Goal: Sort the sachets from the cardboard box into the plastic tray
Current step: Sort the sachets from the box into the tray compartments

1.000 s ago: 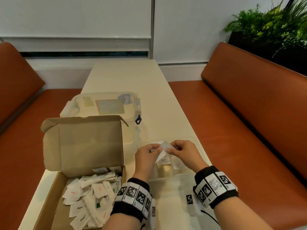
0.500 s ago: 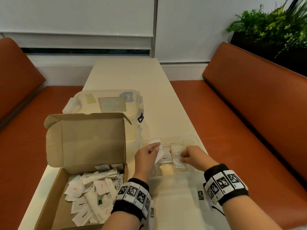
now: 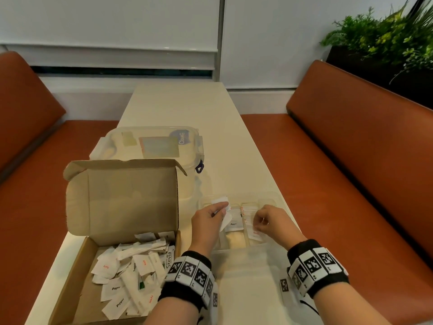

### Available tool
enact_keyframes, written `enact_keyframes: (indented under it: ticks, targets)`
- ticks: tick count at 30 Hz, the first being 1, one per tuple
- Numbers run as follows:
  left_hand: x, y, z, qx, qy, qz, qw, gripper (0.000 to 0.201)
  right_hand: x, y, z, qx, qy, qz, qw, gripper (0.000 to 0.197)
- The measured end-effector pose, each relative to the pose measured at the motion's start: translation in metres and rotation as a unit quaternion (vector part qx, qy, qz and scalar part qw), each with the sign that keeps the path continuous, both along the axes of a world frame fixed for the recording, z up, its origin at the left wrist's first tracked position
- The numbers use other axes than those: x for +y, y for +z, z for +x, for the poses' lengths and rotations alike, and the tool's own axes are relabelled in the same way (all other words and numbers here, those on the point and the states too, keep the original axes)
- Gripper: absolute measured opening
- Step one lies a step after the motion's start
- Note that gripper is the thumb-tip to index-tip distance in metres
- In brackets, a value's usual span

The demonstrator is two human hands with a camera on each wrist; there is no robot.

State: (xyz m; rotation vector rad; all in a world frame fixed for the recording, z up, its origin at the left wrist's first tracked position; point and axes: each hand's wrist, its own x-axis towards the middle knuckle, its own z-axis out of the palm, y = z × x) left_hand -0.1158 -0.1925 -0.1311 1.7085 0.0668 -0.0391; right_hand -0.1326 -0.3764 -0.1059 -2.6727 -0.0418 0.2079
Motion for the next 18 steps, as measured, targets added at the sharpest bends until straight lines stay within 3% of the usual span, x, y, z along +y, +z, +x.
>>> enact_keyframes:
  ticks: [9, 18]
  targets:
    - [-0.001, 0.001, -0.001, 0.001, -0.003, 0.008, 1.000, 0.022, 0.007, -0.010, -0.004, -0.010, 0.014, -0.032, 0.999, 0.014]
    - [-0.001, 0.003, -0.005, 0.004, -0.020, 0.011, 1.000, 0.025, 0.006, -0.016, 0.000, -0.004, -0.033, -0.033, 0.999, 0.019]
